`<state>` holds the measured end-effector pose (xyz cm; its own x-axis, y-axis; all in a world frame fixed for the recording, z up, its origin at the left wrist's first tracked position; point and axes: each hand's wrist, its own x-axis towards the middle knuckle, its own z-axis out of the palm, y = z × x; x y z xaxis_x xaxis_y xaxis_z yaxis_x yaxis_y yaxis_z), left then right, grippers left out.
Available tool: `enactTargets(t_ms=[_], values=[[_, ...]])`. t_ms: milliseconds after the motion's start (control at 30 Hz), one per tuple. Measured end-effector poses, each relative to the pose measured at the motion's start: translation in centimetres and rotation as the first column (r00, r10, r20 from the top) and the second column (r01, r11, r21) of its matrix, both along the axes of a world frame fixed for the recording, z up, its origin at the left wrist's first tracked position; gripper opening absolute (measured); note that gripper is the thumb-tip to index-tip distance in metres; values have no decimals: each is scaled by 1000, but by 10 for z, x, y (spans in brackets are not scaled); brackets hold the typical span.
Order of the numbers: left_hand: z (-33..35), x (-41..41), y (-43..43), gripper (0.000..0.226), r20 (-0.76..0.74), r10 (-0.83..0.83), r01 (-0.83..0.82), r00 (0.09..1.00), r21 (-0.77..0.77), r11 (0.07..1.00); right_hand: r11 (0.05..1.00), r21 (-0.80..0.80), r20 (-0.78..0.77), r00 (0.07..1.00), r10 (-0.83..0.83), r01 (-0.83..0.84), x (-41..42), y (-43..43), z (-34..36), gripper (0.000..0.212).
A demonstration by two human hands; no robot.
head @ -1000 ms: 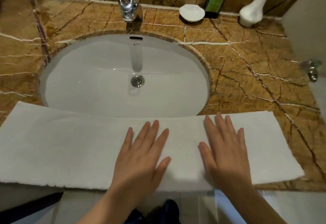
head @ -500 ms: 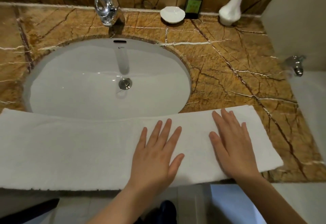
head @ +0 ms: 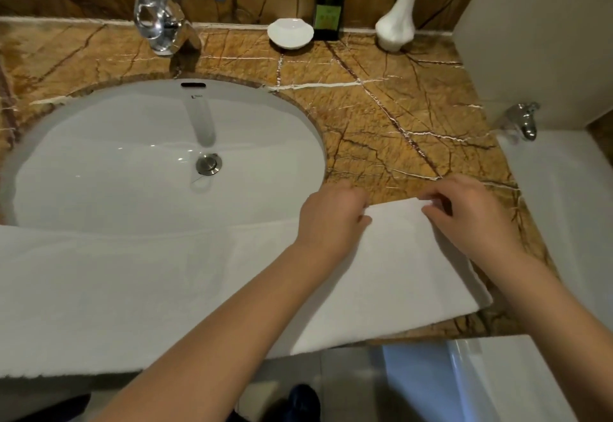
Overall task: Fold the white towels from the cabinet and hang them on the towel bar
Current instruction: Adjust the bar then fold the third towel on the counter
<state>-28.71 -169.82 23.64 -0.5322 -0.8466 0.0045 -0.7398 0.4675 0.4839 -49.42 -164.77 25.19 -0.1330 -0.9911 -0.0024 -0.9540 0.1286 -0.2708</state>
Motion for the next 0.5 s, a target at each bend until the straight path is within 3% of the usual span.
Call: enactTargets(t_ms=[233, 367, 500], values=[[-6, 1, 4, 8, -88, 12, -14, 996, -28, 1000, 997, 30, 200, 978, 60, -68, -14, -6, -1, 10], [-2, 3, 0, 4, -56, 77, -72, 996, 76, 994, 995, 90, 301, 952, -55, 29, -12, -13, -8, 18], [0, 4, -5, 6, 22, 97, -98, 995, 87, 991, 985, 115, 351, 923, -158, 125, -14, -18, -12, 25]])
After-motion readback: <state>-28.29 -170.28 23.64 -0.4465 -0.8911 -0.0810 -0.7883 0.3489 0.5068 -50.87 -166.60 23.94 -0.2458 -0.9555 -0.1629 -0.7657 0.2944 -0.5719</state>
